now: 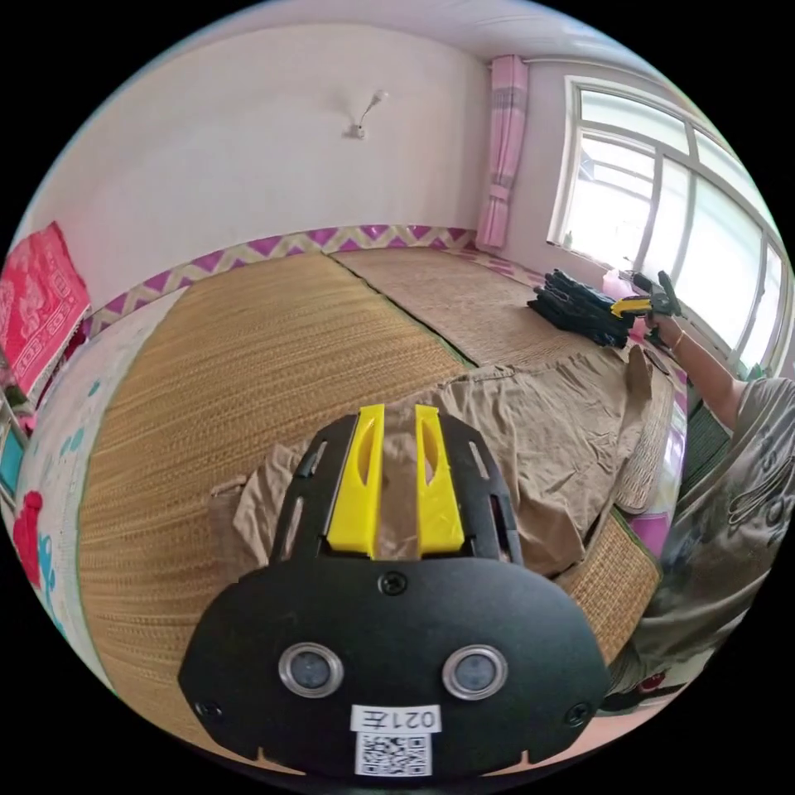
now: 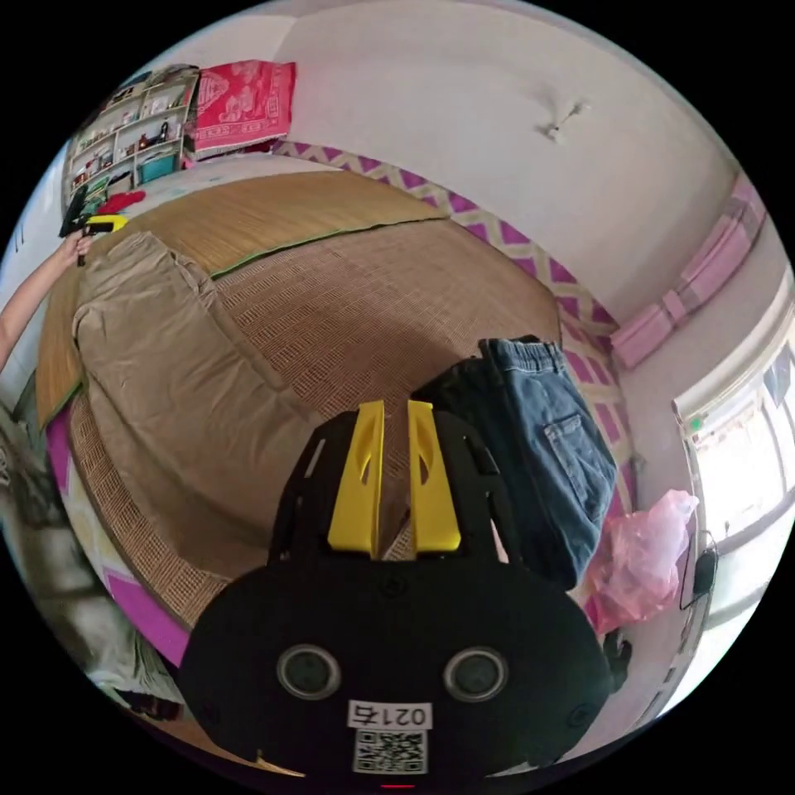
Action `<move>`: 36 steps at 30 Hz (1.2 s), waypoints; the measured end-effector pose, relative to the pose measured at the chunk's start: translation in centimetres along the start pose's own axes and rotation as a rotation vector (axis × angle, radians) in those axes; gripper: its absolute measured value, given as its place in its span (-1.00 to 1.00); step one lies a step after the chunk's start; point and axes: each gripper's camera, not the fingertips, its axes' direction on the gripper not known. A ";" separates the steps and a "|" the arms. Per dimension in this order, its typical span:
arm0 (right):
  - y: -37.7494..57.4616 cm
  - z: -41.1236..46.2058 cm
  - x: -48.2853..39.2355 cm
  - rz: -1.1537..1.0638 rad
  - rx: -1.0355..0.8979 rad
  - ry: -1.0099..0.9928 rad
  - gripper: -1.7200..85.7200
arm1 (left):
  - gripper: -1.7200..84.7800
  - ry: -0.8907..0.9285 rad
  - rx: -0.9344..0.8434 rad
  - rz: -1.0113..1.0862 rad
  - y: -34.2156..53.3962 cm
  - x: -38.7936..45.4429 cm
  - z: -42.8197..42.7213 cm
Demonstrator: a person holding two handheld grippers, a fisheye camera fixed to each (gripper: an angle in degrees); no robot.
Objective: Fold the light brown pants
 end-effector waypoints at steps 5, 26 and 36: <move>-2.5 2.5 -3.5 -0.263 -0.115 -0.258 -0.82 | -0.75 0.017 -0.041 0.095 -5.4 1.7 4.6; -6.0 7.3 -0.3 -0.401 -0.198 -0.467 -0.98 | -0.70 0.027 -0.352 0.308 -19.7 1.0 14.0; -3.2 3.5 1.0 -0.394 -0.168 -0.457 -0.98 | -0.98 0.023 -0.277 0.333 -20.7 -0.9 5.9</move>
